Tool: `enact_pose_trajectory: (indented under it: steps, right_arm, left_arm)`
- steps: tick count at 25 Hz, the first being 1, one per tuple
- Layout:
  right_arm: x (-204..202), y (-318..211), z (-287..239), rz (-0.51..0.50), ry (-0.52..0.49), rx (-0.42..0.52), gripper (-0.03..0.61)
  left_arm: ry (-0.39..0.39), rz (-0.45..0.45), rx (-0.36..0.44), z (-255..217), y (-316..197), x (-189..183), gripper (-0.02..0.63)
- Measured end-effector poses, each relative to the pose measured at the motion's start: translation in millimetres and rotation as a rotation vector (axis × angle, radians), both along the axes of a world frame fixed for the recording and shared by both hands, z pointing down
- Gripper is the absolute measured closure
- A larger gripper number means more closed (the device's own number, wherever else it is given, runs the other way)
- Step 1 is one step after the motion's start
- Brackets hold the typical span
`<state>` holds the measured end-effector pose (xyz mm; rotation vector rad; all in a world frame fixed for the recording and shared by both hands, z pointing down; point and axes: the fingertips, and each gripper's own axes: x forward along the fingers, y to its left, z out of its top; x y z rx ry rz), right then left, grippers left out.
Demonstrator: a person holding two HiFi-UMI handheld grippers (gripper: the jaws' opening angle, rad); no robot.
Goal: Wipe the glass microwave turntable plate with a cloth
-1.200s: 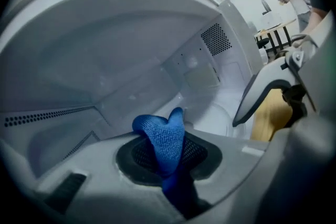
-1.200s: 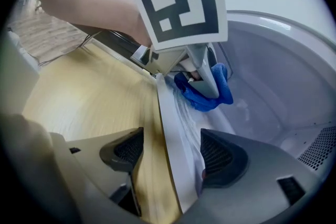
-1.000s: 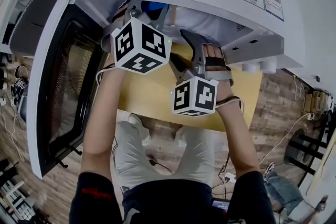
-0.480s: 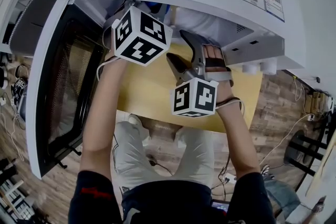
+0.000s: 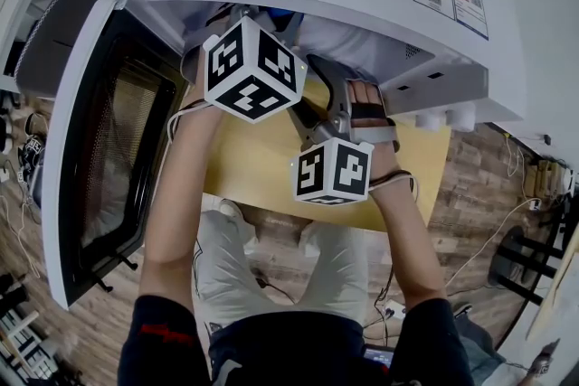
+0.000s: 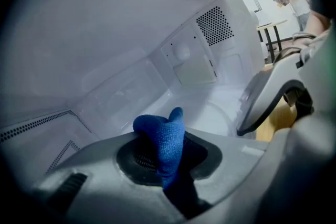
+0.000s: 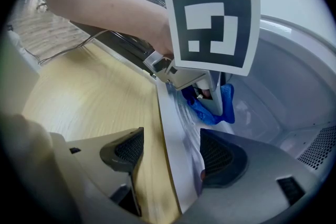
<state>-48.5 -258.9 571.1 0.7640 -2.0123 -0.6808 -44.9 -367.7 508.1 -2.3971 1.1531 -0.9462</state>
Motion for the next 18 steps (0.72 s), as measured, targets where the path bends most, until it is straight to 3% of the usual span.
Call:
enact_pose_trajectory:
  steps: [7,18]
  right_arm:
    - [0,0,0,-0.005,0.004,0.001,0.279]
    - [-1,1,0,-0.007,0.005,0.002,0.279]
  left_arm:
    - [0.024,0.045,-0.035,0,1,13,0.551]
    - [-0.021,0.138,-0.012,-1,7,42,0.551]
